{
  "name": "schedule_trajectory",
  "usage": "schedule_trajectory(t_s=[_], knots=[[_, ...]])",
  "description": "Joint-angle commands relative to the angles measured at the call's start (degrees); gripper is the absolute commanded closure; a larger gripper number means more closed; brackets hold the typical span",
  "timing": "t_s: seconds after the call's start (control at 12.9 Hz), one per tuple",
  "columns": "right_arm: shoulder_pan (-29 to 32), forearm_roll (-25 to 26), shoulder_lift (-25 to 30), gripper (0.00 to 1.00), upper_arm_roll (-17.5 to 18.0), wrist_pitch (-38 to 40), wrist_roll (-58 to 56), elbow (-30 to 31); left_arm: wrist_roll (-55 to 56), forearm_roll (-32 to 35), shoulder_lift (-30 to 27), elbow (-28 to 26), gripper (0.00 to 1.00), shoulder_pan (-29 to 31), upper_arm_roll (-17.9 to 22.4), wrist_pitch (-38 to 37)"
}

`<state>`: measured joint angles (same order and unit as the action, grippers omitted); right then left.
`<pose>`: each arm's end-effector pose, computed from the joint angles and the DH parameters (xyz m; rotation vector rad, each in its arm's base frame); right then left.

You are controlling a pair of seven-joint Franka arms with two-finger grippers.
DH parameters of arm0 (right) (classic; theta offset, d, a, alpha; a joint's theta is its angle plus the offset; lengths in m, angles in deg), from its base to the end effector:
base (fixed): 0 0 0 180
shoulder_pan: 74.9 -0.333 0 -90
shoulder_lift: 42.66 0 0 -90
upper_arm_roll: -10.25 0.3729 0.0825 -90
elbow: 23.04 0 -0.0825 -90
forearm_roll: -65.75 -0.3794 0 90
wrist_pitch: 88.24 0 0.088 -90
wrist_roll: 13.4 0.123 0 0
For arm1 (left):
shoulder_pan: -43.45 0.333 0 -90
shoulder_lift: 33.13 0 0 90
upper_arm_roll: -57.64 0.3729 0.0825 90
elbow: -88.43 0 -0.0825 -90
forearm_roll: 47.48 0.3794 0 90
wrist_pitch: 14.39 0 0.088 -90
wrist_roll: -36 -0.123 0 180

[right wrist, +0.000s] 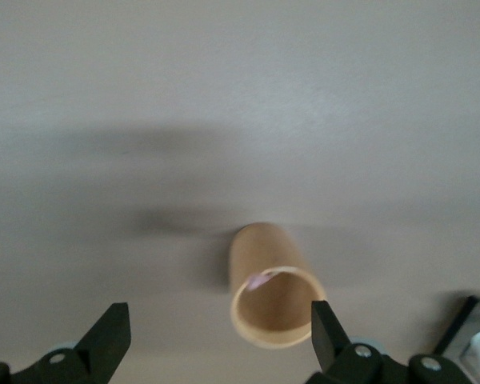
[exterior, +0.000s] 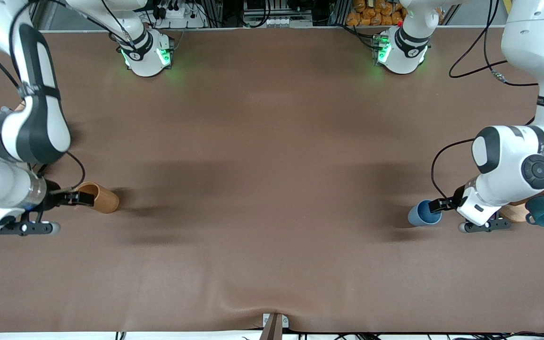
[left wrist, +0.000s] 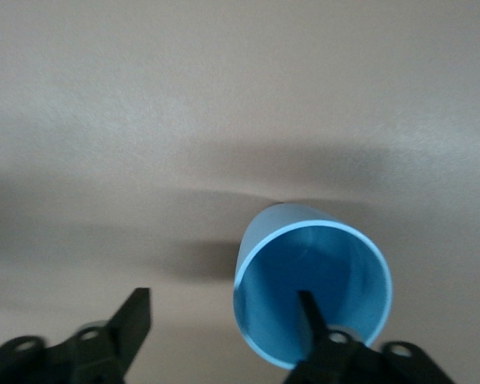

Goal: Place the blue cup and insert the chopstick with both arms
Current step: 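Lift the cup with the left gripper while the right gripper descends on the chopstick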

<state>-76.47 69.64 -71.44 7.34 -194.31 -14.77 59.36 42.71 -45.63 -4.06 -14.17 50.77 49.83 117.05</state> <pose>0.7120 -0.0162 0.4303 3.0512 0.0418 -0.1385 0.6792 0.0052 0.3076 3.0955 0.1614 -0.0025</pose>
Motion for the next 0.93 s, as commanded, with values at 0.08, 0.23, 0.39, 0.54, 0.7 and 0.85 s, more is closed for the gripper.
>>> schedule_trajectory(t_s=[0.08, 0.23, 0.39, 0.54, 0.7, 0.85], knots=[[0.8, 2.6, -6.7, 0.00, 0.2, 1.4, -1.2, -6.2, 0.0, -1.1, 0.8, 0.6, 1.00, -0.4, 0.1, 0.6], [0.8, 2.5, -8.1, 0.00, 0.2, 1.5, -0.8, -6.2, 0.1, -1.1, 0.7, 0.6, 1.00, -1.5, 0.1, 0.5], [0.9, 2.6, -8.8, 0.00, 0.2, 1.6, -0.8, -6.1, 2.1, -1.1, -1.5, -0.1, 1.00, -4.0, 0.1, -1.8], [0.7, 2.4, -8.6, 0.00, 0.2, 5.4, -0.7, -6.2, 7.1, -1.0, -4.5, 0.1, 1.00, -7.2, -1.1, -6.6], [0.3, 2.4, -8.3, 0.00, 0.2, 8.1, -0.3, -6.2, 15.7, -0.7, -6.7, 0.3, 1.00, -11.4, -2.6, -10.2], [0.2, 2.4, -8.4, 0.16, 0.2, 8.3, 0.7, -6.2, 26.6, -0.1, -7.0, 0.6, 1.00, -17.4, -5.1, -11.0]])
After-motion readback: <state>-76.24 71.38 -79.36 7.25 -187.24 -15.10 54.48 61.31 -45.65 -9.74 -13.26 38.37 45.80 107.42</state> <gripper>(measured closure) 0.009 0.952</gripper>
